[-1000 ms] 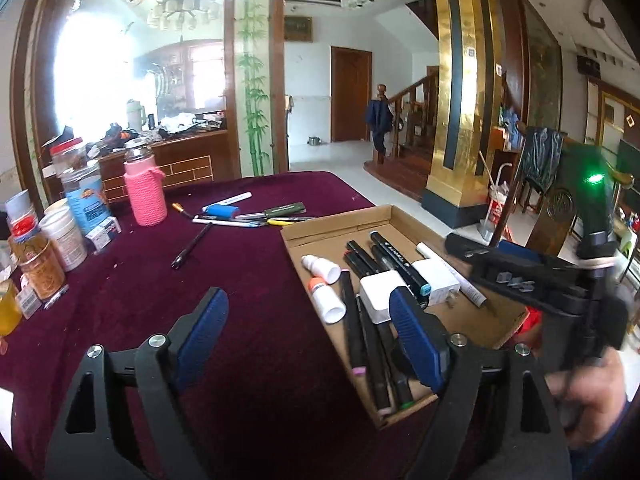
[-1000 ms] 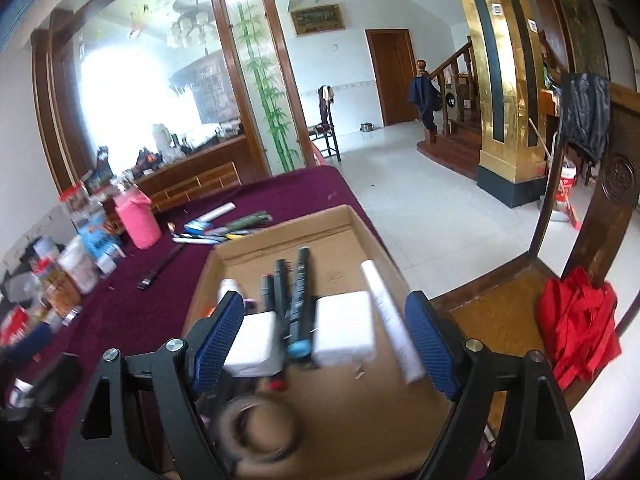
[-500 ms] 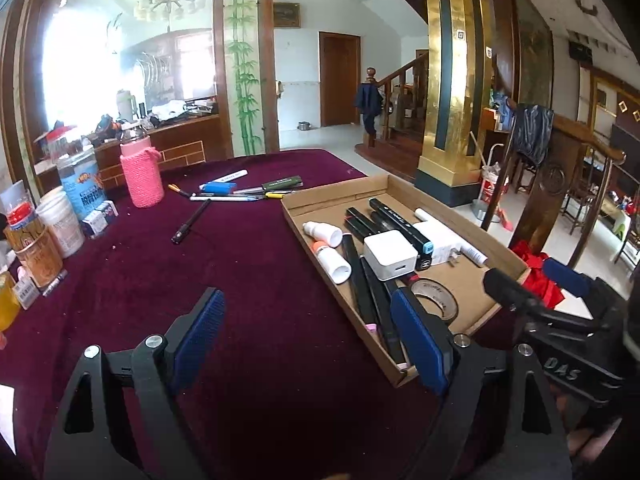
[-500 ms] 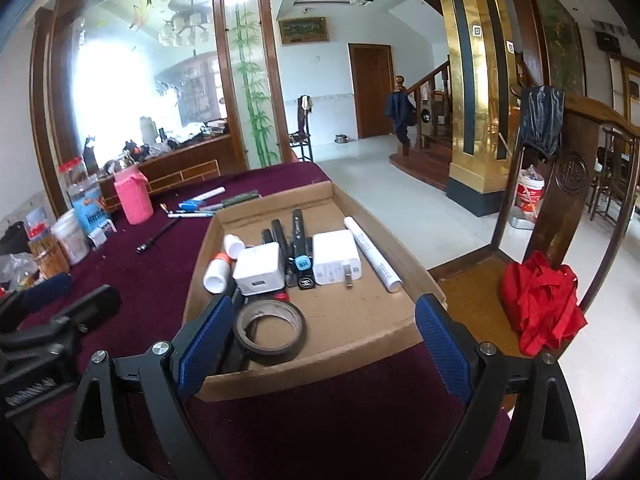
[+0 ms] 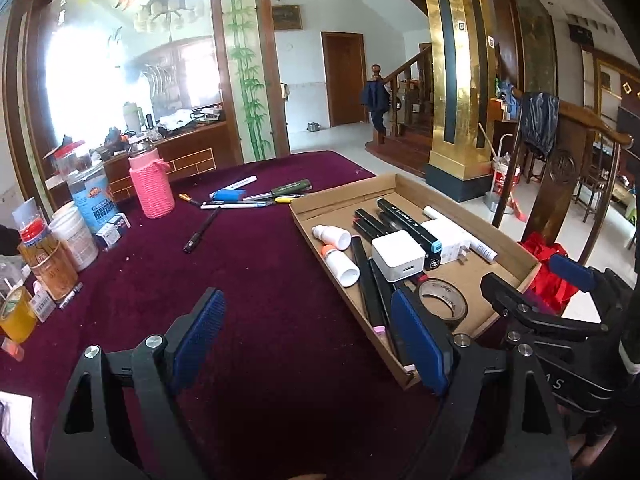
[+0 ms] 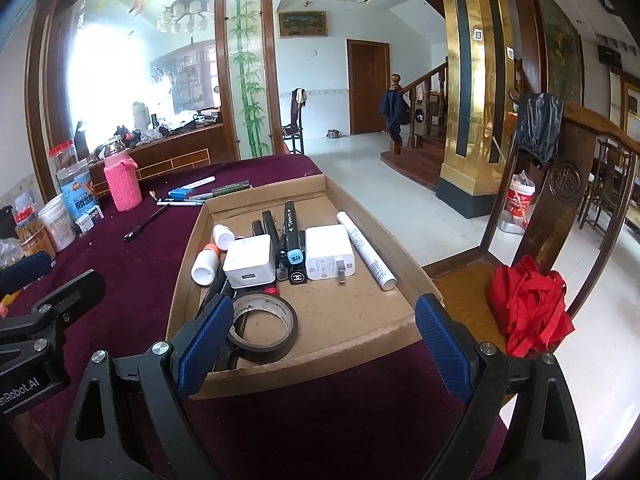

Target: Organize rigid objects

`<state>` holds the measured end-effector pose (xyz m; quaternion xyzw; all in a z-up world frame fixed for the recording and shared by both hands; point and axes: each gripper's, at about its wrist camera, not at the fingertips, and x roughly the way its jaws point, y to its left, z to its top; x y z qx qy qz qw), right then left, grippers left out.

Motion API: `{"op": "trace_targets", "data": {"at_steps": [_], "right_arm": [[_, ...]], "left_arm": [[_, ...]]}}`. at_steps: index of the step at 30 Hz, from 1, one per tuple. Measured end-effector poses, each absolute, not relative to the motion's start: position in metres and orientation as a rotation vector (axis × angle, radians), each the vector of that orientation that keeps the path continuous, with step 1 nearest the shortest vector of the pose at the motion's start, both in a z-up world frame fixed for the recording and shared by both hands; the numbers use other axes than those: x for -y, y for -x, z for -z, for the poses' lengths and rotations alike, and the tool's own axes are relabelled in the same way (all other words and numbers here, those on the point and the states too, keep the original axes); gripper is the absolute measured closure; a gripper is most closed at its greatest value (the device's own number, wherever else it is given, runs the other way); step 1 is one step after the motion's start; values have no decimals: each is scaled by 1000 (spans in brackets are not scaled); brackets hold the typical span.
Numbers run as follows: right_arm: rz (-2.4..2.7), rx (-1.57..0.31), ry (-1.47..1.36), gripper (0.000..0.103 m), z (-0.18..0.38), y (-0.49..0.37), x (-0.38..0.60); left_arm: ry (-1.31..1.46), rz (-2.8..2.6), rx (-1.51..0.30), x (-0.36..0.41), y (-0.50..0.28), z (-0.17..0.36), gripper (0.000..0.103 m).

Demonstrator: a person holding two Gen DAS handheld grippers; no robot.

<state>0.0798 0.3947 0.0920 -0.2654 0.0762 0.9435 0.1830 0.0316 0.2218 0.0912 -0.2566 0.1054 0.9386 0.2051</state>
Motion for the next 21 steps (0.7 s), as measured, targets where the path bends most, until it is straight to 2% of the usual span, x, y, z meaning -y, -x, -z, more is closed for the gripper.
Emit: {"op": "trace_targets", "data": {"at_steps": [21], "right_arm": [[-2648, -198, 740, 14, -94, -80, -396]], "left_arm": [[733, -2634, -348, -224, -29, -88, 18]]}}
